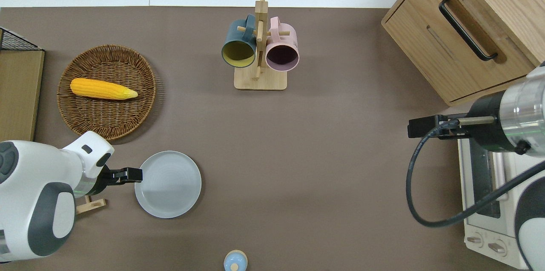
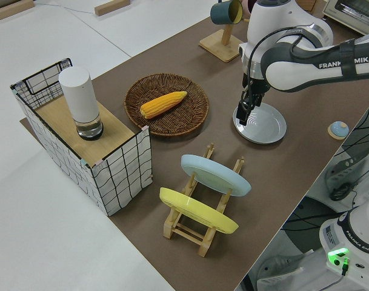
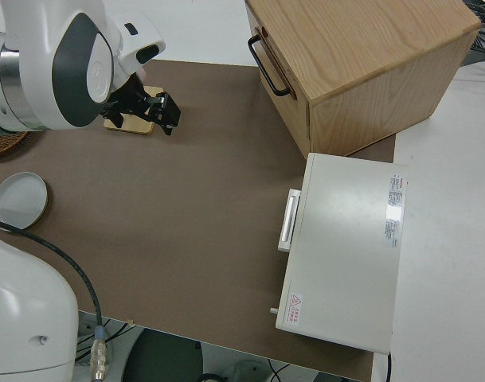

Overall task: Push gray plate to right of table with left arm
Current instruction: 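Move the left gripper down to the near edge of the gray plate, then lower the left gripper against the gray plate's rim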

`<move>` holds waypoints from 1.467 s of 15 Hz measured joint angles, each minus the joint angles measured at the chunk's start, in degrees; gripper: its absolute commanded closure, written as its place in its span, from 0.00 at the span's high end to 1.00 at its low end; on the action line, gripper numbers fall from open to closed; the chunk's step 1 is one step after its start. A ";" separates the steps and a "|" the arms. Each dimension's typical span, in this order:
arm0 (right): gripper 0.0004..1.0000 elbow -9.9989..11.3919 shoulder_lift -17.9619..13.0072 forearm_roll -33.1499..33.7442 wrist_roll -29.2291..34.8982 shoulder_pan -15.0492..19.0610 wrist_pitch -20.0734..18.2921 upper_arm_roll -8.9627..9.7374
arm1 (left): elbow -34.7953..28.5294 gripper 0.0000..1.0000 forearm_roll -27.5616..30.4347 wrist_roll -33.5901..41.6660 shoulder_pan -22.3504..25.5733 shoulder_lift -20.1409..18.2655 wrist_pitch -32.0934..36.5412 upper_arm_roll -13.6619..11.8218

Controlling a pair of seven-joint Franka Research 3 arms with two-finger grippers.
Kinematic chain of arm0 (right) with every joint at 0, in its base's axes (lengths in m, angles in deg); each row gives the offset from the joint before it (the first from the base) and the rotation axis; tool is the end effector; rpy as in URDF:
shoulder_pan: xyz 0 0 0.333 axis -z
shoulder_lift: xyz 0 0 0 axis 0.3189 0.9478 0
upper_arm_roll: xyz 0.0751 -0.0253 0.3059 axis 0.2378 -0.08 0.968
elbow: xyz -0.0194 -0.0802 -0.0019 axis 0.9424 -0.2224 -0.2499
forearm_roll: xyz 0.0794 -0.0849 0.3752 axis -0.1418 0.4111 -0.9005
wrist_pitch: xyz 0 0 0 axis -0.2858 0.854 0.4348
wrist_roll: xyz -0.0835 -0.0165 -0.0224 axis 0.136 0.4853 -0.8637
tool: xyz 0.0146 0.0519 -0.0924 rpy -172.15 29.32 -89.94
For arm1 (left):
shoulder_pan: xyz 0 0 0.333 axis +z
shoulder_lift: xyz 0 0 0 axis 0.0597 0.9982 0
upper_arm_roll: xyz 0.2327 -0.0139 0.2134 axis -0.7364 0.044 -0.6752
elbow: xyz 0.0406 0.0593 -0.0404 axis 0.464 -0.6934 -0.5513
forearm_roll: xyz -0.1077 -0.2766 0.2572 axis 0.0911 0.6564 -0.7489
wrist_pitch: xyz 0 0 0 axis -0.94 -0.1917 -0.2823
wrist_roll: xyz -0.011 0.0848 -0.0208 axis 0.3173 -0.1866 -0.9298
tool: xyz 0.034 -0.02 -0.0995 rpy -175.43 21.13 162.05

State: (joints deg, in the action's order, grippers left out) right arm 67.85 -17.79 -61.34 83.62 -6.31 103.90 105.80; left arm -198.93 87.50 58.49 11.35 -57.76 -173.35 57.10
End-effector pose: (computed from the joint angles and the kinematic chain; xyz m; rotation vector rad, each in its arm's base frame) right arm 0.5243 0.0980 0.6651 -3.0528 0.0341 -0.0367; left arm 0.4587 -0.0117 0.3794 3.0762 0.1603 -0.1704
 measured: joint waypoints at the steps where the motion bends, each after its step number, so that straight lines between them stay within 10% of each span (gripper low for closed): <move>1: 1.00 0.00 0.00 0.00 0.00 0.00 0.00 0.00 | -1.74 0.99 0.01 0.03 -0.01 0.59 -2.74 0.01; 15: 1.00 0.00 0.00 0.00 0.00 0.00 0.00 0.00 | -4.85 0.62 0.02 0.42 -0.02 6.77 -11.63 0.07; 22: 1.00 0.00 0.00 0.00 0.00 0.00 0.00 0.00 | -5.38 0.10 0.02 0.47 -0.05 6.77 -11.63 0.46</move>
State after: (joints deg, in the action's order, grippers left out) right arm 67.85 -17.79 -61.34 83.62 -6.31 103.90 105.80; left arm -204.31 87.51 58.96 11.31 -51.00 -184.97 57.56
